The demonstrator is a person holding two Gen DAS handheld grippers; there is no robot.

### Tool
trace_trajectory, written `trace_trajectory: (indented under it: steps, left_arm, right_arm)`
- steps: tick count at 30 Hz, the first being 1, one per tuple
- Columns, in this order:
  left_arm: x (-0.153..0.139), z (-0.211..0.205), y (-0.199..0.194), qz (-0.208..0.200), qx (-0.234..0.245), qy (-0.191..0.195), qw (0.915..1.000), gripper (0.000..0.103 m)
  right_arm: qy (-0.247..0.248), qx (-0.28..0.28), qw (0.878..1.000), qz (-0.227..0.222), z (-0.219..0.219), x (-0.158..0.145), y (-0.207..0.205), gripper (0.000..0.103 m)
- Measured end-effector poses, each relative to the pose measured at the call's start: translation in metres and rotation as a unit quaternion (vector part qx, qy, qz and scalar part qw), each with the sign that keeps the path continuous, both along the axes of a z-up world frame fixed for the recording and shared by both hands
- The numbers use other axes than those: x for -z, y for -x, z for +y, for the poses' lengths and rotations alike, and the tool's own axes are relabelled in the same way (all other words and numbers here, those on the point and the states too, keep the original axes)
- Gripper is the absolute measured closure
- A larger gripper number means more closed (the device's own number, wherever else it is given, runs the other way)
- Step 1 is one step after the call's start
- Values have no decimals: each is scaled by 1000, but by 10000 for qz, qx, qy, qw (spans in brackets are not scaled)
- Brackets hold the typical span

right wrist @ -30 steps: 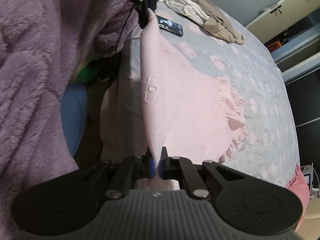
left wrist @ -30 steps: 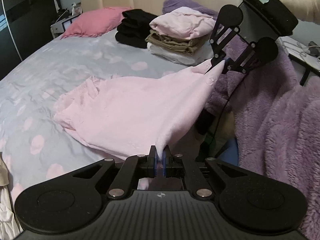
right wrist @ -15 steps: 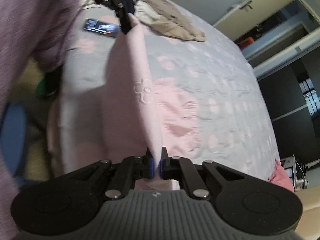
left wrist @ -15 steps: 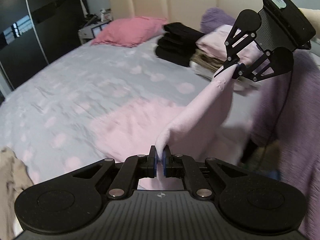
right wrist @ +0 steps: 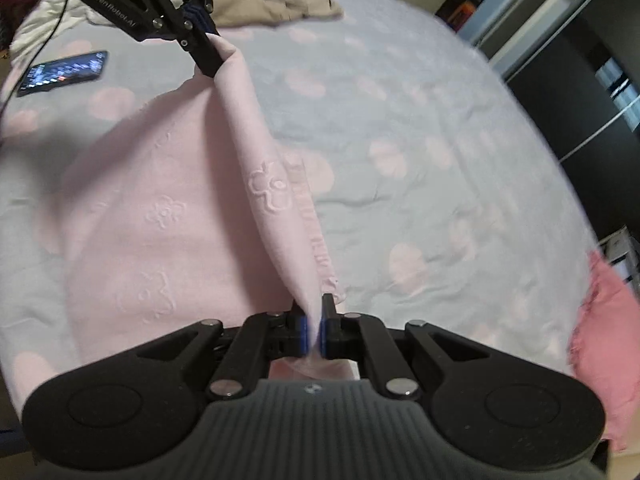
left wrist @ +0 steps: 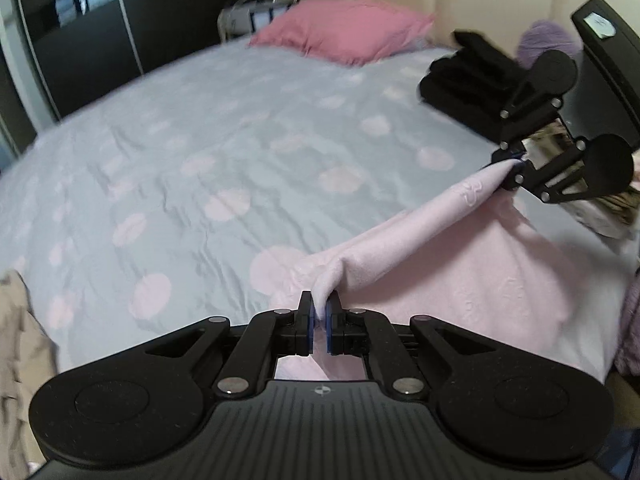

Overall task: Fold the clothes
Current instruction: 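Lower the held pink garment toward the bed with both grippers, then release the pink garment onto the bed, opening both grippers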

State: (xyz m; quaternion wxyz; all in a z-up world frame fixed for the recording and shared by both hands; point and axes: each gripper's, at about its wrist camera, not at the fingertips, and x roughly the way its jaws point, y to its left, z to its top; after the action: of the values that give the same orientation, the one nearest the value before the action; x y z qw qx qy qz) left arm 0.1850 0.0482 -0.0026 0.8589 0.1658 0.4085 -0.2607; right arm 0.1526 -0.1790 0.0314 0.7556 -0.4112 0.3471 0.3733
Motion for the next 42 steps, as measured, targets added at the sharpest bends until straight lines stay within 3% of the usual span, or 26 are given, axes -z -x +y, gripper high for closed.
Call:
trace_trajectory:
  steps: [4, 9, 11, 14, 18, 24, 28, 30, 32, 40, 42]
  left_arm:
    - [34, 6, -32, 305, -180, 44, 9994, 99]
    - [63, 18, -51, 509, -531, 177, 9971, 95]
    - [67, 21, -56, 490, -725, 296, 9957, 85]
    - [65, 27, -58, 394, -1064, 467, 9924, 74]
    - [47, 28, -51, 126, -1287, 538, 9901, 74]
    - [15, 21, -9, -47, -1284, 745, 9889, 74]
    - [6, 15, 26, 16, -1196, 819, 9894, 73]
    - [6, 14, 47, 71, -1102, 820, 9905, 67]
    - [7, 16, 68, 78, -1048, 812, 9911, 60]
    - [36, 22, 131, 387, -1073, 624, 9915, 53]
    - [48, 21, 139, 512, -1083, 566, 9912, 52]
  right_arm:
    - [-2, 166, 9992, 350, 8, 34, -35, 94]
    - [-111, 372, 9979, 525, 11, 65, -58, 79]
    - [-229, 547, 9974, 414, 10, 69, -60, 65]
    - [-568, 1001, 9931, 240, 4, 69, -65, 62]
    - [-1150, 1788, 9770, 190, -19, 52, -67, 62]
    - [-1585, 2318, 9597, 102, -41, 21, -36, 59]
    - [-1784, 2431, 9529, 313, -50, 9, 3, 54]
    - [-1813, 2433, 9523, 342, -54, 8, 24, 54]
    - [-1866, 2430, 9512, 375, -57, 9, 43, 49]
    - [-2099, 2525, 9421, 680, -81, 31, 113, 44]
    - [-2025, 2458, 9449, 757, -81, 40, 125, 42]
